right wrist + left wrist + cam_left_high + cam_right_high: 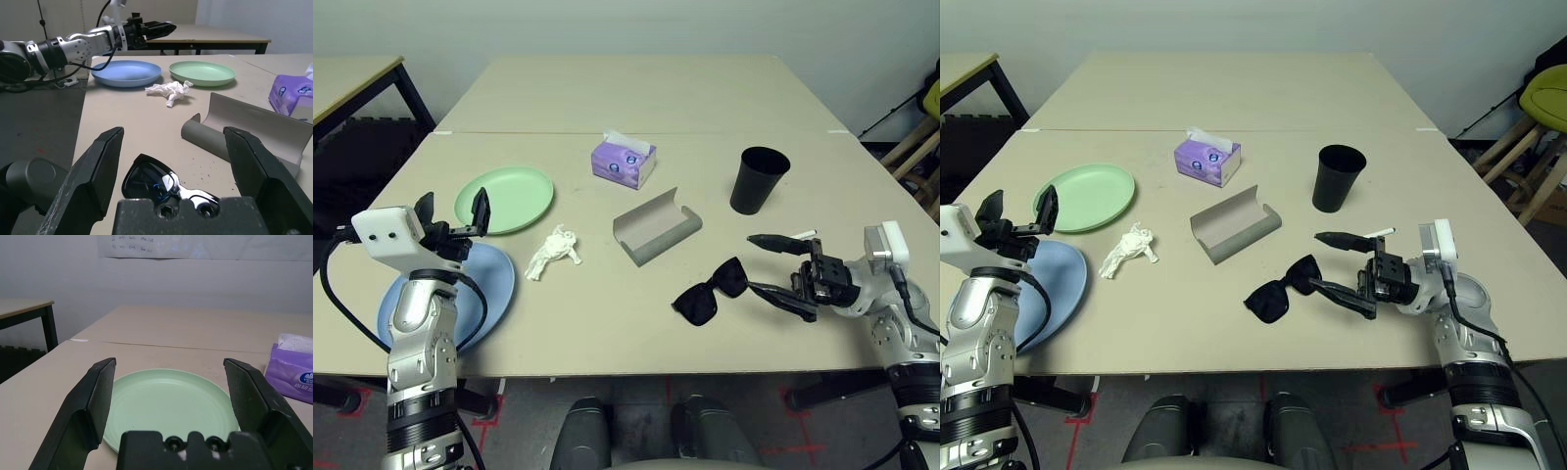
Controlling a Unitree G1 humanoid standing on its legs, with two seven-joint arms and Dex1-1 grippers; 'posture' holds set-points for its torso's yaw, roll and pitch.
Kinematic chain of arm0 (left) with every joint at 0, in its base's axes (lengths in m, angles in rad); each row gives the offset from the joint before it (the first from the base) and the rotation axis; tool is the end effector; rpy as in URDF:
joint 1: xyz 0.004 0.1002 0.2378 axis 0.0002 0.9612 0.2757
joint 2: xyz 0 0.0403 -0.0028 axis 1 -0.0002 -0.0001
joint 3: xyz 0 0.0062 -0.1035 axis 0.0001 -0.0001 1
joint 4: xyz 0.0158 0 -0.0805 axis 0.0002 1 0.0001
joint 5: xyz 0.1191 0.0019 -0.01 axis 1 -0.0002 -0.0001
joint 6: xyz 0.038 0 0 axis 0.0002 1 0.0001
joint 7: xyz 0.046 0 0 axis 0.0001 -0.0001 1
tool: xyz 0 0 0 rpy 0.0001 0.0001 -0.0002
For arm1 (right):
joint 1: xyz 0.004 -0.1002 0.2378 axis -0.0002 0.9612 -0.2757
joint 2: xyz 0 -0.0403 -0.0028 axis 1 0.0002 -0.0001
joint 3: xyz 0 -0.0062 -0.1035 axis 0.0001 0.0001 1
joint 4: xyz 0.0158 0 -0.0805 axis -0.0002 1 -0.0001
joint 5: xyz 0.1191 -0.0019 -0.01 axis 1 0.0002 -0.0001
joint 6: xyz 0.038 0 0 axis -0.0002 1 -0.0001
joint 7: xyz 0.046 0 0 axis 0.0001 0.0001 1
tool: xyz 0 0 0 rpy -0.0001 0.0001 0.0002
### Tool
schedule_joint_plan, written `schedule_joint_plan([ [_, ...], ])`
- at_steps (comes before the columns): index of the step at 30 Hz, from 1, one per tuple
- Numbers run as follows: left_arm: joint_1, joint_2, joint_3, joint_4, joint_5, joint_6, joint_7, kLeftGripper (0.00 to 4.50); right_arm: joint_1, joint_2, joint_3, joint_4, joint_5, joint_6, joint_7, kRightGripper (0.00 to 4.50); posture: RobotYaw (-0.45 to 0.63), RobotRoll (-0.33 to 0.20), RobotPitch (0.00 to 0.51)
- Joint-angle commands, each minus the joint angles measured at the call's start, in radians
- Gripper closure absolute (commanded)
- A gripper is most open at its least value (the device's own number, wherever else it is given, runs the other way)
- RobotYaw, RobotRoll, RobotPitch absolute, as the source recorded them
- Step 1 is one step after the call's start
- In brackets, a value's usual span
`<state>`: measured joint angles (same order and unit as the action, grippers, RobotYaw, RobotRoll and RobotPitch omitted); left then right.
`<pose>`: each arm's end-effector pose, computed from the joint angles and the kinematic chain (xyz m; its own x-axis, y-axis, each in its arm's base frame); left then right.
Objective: Organize and tidy the items on the table.
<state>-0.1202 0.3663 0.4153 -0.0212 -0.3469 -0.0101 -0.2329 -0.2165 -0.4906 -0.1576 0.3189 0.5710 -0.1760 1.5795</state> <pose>0.2254 0.2914 0.1172 0.9526 0.1122 0.2828 -0.1218 0.9924 0.0166 0.2563 -0.2844 0.0828 0.2124 0.9690 0.1265 -0.9581 0.2319 -0.1683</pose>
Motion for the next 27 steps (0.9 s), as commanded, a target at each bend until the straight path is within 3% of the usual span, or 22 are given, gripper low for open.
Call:
schedule_joint_plan([
  [1, 0.001, 0.008, 0.001, 0.005, 0.005, 0.004, -0.005, 0.00, 0.006, 0.014, 0.000, -0.006, 0.019, -0.019, 0.015, 0.03, 0.15, 0.000, 0.004],
  [27, 0.006, 0.028, 0.005, -0.008, -0.006, 0.025, -0.013, 0.00, 0.032, 0.065, -0.030, 0.022, 0.042, -0.078, -0.027, 0.03, 0.15, 0.000, 0.017],
])
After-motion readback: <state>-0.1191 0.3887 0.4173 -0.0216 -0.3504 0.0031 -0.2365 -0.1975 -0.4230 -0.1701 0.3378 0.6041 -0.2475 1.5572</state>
